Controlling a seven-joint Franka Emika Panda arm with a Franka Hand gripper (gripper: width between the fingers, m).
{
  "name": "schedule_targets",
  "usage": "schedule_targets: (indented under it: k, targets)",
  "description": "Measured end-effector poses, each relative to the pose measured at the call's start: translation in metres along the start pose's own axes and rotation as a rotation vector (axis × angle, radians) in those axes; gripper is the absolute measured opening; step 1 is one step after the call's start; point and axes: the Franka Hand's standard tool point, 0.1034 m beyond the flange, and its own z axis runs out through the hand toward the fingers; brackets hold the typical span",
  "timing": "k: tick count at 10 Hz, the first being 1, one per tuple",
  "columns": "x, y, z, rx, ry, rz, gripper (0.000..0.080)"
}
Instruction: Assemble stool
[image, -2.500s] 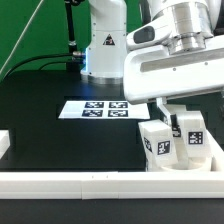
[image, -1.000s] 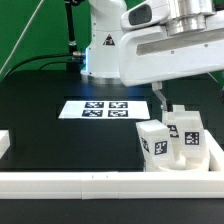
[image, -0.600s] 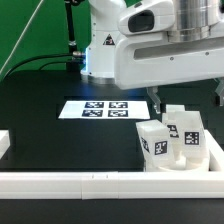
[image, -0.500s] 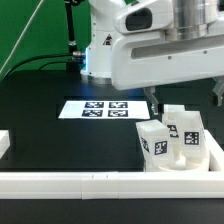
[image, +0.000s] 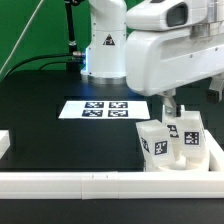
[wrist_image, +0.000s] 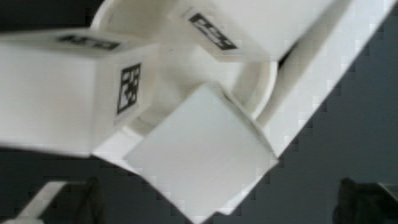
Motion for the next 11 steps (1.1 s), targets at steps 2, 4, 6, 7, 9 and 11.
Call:
schedule_targets:
  k: [2,4,6,7,9,11]
  targets:
    - [-0.002,0.003,0.000,0.000,-0.001,-0.107,0.0648]
    - [-0.003,0.004,0.000,-0.001,-0.002,-0.217,0.0648]
    - [-0.005,0.007,0.011,-0.013,-0.032,-0.442,0.0648]
    - [-0.004,0.008,0.016,-0.011,-0.037,-0.493,0.0648]
    - [-0.003,0.007,0.026,-0.020,-0.027,-0.513,0.0648]
    - [-0.003,0.008,0.026,-0.020,-0.027,-0.485,0.0643]
